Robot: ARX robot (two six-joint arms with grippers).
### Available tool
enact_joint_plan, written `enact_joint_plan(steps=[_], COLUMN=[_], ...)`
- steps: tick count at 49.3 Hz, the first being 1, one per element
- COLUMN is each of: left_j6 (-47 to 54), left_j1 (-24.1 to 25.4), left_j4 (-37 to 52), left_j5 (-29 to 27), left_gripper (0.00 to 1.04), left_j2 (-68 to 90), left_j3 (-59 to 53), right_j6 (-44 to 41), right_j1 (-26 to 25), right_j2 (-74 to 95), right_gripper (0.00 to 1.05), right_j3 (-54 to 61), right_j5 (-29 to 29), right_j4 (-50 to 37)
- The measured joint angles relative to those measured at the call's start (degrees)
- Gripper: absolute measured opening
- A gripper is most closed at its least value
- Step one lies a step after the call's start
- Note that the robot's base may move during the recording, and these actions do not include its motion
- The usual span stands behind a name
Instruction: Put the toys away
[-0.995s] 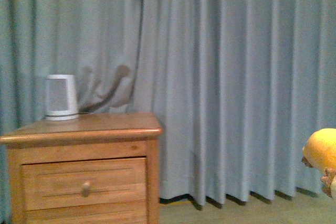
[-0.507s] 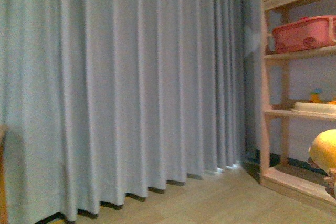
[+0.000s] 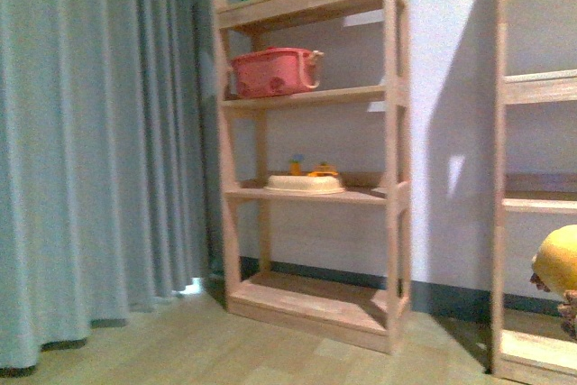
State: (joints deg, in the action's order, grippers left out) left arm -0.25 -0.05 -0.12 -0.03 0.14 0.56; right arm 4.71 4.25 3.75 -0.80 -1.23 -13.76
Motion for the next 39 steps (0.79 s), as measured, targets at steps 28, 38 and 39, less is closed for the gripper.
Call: enact_joint_plan(steps=[28, 38, 39], left_j6=[0.0, 0.0, 0.0], left_j1=[-0.1, -0.1, -0.1], left_j4=[0.0, 0.0, 0.0], left_j5=[0.2, 0.0, 0.0], left_gripper=[0.99, 0.99, 0.99], left_j2=[0.0, 0.0, 0.0], left_j3=[0.0, 0.0, 0.0], right_j6=[0.0, 0.0, 0.0], right_j1=[0.0, 0.0, 0.0], right_j2=[-0.1, -0.1, -0.1], right_gripper=[0.19, 0.19, 0.19], right_j3=[0.0, 0.0, 0.0], right_j5=[-0.4, 0.4, 0.4], right_j4=[0.0, 0.0, 0.0])
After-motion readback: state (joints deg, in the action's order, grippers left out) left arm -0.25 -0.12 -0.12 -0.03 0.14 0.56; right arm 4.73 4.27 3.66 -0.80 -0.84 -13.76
